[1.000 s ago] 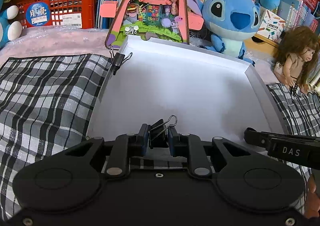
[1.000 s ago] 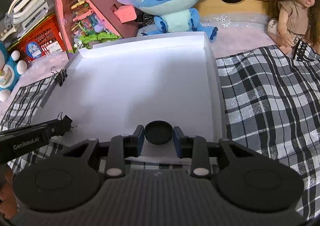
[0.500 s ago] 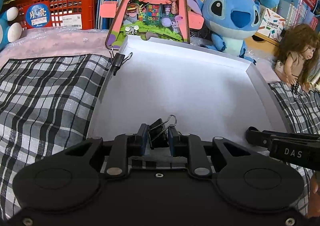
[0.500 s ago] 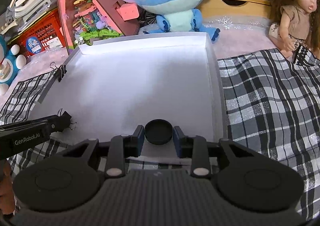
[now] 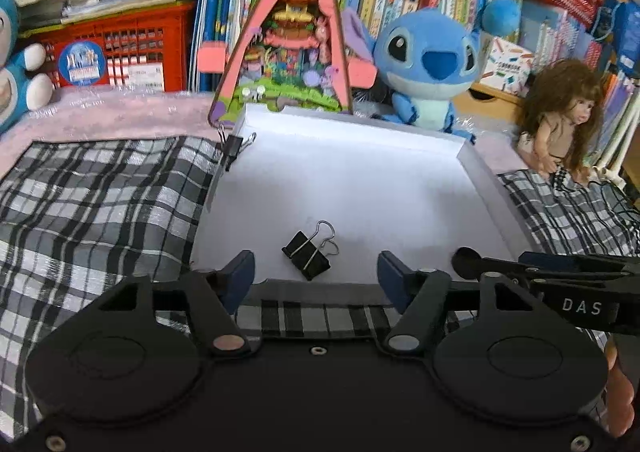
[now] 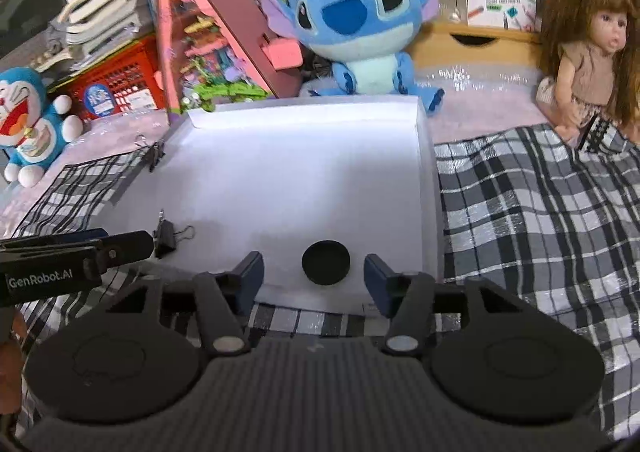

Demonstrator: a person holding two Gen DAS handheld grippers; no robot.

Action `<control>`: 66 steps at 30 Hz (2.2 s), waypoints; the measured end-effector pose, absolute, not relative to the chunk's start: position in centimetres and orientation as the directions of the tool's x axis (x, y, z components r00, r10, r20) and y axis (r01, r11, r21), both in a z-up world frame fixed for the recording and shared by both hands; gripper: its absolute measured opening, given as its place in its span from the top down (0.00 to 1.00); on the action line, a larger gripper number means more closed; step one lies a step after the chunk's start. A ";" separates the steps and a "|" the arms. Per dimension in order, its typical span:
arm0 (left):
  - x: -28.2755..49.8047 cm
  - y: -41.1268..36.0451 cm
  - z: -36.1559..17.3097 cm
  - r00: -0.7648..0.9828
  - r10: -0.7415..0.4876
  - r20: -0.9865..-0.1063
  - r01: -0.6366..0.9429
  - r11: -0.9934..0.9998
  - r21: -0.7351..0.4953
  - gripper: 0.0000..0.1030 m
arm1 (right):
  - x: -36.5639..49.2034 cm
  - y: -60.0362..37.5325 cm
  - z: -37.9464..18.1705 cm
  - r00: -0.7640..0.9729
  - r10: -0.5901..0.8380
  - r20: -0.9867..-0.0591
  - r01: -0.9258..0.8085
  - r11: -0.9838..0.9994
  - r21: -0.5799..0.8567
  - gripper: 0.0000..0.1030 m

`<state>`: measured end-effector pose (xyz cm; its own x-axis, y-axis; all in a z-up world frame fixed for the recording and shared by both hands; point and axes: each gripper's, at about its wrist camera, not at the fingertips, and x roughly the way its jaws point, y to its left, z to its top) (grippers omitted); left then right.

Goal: Organize rigid objects
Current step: 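Withdraw the left gripper and lower it onto the red-handled brush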

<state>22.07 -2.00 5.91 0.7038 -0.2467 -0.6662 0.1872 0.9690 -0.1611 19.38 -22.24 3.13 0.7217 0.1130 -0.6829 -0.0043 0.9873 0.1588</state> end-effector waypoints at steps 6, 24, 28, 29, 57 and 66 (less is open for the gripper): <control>18.9 -2.0 6.7 0.733 -0.255 -0.630 0.227 0.966 -0.127 0.24 | 16.4 -22.1 4.0 0.762 0.146 -0.631 -0.057 0.986 0.160 0.19; 10.7 -1.3 6.0 0.760 -0.298 -0.577 0.288 0.951 -0.112 0.19 | 7.9 -20.8 3.8 0.833 0.160 -0.530 -0.158 0.986 0.048 0.09; 9.2 -1.0 5.4 0.765 -0.300 -0.569 0.286 0.951 -0.116 0.19 | 6.5 -20.6 3.5 0.842 0.163 -0.515 -0.167 0.985 0.038 0.06; 8.7 -0.9 5.1 0.763 -0.313 -0.566 0.302 0.946 -0.116 0.19 | 6.1 -20.6 3.5 0.847 0.156 -0.509 -0.163 0.986 0.032 0.06; 1.5 2.1 1.3 0.824 -0.194 -0.533 0.194 0.979 -0.057 0.22 | -0.4 -20.6 0.0 0.901 0.052 -0.431 -0.063 0.998 -0.010 0.02; 1.0 3.2 1.1 0.836 -0.161 -0.524 0.150 0.987 -0.063 0.39 | -1.9 -21.6 -0.7 0.898 0.017 -0.440 -0.030 0.999 -0.022 0.04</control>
